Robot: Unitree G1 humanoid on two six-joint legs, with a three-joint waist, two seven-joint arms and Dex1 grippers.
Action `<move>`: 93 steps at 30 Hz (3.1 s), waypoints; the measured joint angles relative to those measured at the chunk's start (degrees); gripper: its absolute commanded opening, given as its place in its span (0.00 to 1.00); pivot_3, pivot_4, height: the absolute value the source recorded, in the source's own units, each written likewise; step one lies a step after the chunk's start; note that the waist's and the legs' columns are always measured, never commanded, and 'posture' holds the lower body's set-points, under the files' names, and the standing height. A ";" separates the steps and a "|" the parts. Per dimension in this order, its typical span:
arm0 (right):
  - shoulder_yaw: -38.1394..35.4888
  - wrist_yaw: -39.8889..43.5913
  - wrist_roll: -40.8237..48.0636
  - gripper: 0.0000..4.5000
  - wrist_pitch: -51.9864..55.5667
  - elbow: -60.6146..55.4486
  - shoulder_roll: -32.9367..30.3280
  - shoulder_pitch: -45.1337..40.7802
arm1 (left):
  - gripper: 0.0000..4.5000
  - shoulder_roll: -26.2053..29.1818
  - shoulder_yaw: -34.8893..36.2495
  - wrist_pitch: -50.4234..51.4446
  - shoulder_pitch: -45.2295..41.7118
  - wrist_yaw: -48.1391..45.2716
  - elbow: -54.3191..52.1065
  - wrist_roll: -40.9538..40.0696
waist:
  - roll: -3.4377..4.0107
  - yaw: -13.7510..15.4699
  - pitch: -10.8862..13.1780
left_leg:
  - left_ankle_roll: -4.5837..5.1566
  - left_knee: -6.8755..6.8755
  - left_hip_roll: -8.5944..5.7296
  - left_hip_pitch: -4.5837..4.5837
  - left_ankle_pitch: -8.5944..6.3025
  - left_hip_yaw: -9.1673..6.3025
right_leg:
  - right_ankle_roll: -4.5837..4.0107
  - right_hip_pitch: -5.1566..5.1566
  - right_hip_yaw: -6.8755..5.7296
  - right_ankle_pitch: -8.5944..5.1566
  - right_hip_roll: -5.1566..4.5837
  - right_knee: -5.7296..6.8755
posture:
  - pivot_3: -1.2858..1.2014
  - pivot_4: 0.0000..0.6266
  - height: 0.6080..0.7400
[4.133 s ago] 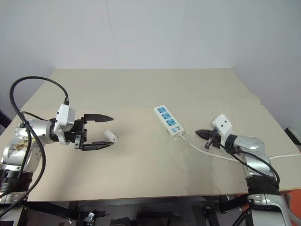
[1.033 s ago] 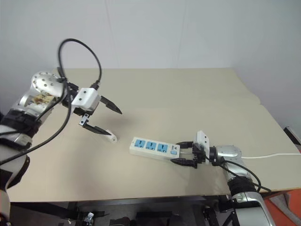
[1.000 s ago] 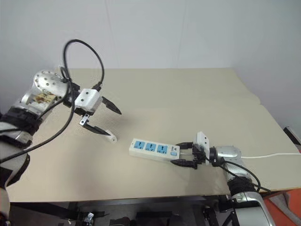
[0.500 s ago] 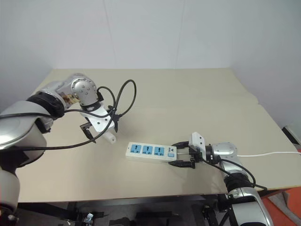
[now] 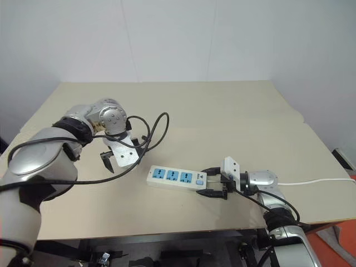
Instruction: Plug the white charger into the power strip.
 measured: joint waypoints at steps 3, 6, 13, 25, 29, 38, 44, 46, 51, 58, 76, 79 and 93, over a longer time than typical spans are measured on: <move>0.11 -0.67 0.00 0.76 0.32 -0.26 0.10 0.08 | 1.00 -0.72 3.22 0.05 0.56 -0.01 0.44 3.40 | 0.00 0.00 0.00 | 0.00 0.00 0.00 0.01 0.00 0.01 | 0.00 0.00 0.01 0.00 0.01 0.00 | 0.52 0.24 1.00; 0.36 -1.64 -0.01 0.76 1.16 -0.84 0.14 0.12 | 1.00 -1.25 5.68 0.00 1.11 1.41 0.53 8.48 | 0.00 0.03 0.00 | 0.00 0.00 0.00 0.01 0.00 0.01 | 0.00 0.01 0.01 0.00 0.00 0.00 | 0.52 0.24 1.00; 0.79 -3.06 -0.11 0.76 2.02 -1.13 0.14 0.16 | 1.00 -2.82 11.18 2.20 3.07 4.35 1.22 16.91 | -0.01 0.06 -0.01 | 0.01 0.00 0.00 0.02 -0.01 0.01 | -0.01 0.02 0.01 0.01 0.00 0.00 | 0.52 0.24 1.00; 1.15 -4.11 -0.28 0.76 2.44 -1.52 0.17 0.19 | 1.00 -4.47 16.02 5.22 3.68 9.13 2.17 26.69 | -0.03 0.02 -0.02 | 0.01 0.00 0.00 0.06 -0.01 0.01 | 0.00 0.05 0.01 0.01 0.01 0.04 | 0.52 0.24 1.00; 1.28 -4.81 -0.31 0.76 2.58 -1.65 0.17 0.18 | 0.80 -5.01 17.04 6.13 4.11 10.27 2.46 28.44 | -0.03 0.04 -0.02 | 0.01 0.00 0.00 0.06 -0.01 0.01 | 0.00 0.05 0.01 0.01 0.00 0.04 | 0.52 0.24 1.00; 1.72 -5.53 -0.32 0.76 2.61 -1.67 0.12 0.08 | 0.23 -5.82 19.10 7.47 4.37 13.18 3.33 31.81 | -0.05 0.02 -0.05 | 0.01 0.00 0.00 0.10 -0.01 0.01 | -0.01 0.07 0.01 0.01 0.00 0.06 | 0.52 0.24 1.00; 1.84 -5.76 -0.38 0.76 2.64 -1.68 0.07 0.08 | 0.23 -5.96 20.87 8.28 4.63 15.11 3.46 33.30 | -0.05 0.05 -0.07 | 0.01 0.00 -0.01 0.13 -0.01 0.01 | -0.01 0.10 0.01 0.02 0.00 0.09 | 0.52 0.24 1.00; 1.85 -5.76 -0.38 0.76 2.64 -1.73 0.03 0.08 | 0.23 -6.03 23.18 8.51 4.89 14.65 3.60 32.14 | -0.05 0.05 -0.07 | 0.01 0.00 0.00 0.13 -0.01 0.01 | -0.01 0.10 0.01 0.02 0.00 0.09 | 0.52 0.24 1.00; 1.97 -5.75 -0.38 0.76 2.64 -1.98 -0.07 0.08 | 0.23 -6.13 32.48 10.02 4.17 5.36 3.59 23.30 | -0.06 -0.01 -0.07 | 0.01 0.00 0.01 0.07 -0.01 0.01 | -0.01 0.06 -0.01 0.02 0.00 0.07 | 0.52 0.24 1.00; 2.30 -5.55 -0.38 0.76 2.63 -0.91 -0.06 -1.08 | 0.23 -2.39 46.03 24.06 -2.31 0.07 -2.24 -1.31 | -0.06 -0.23 -0.06 | 0.03 0.00 0.07 0.10 -0.02 0.00 | 0.00 0.07 0.00 0.02 0.01 0.07 | 0.52 0.24 1.00; 2.49 0.69 -0.55 0.76 -2.33 11.07 2.65 -7.71 | 0.23 -4.31 68.21 76.16 36.95 5.13 -43.32 -38.65 | 0.05 -1.09 -0.13 | -0.13 0.05 0.51 0.13 0.06 0.04 | -0.33 0.10 -0.01 0.22 0.42 0.27 | 0.52 0.24 1.00; 2.50 0.93 -0.69 0.76 -3.56 12.71 3.21 -8.36 | 0.23 -5.74 68.17 76.19 38.24 5.83 -45.13 -38.24 | 0.06 -1.21 -0.14 | -0.17 0.01 0.58 0.24 0.08 0.05 | -0.35 0.12 0.01 0.23 0.51 0.22 | 0.52 0.24 1.00; 2.40 1.25 -1.20 0.76 -5.30 14.47 3.82 -9.10 | 0.23 -13.88 60.52 61.14 33.13 0.63 -27.18 -24.93 | 0.04 -1.41 -0.19 | -0.19 -0.11 0.59 0.34 0.09 0.21 | -0.37 0.15 0.14 0.24 0.53 -0.01 | 0.52 0.24 1.00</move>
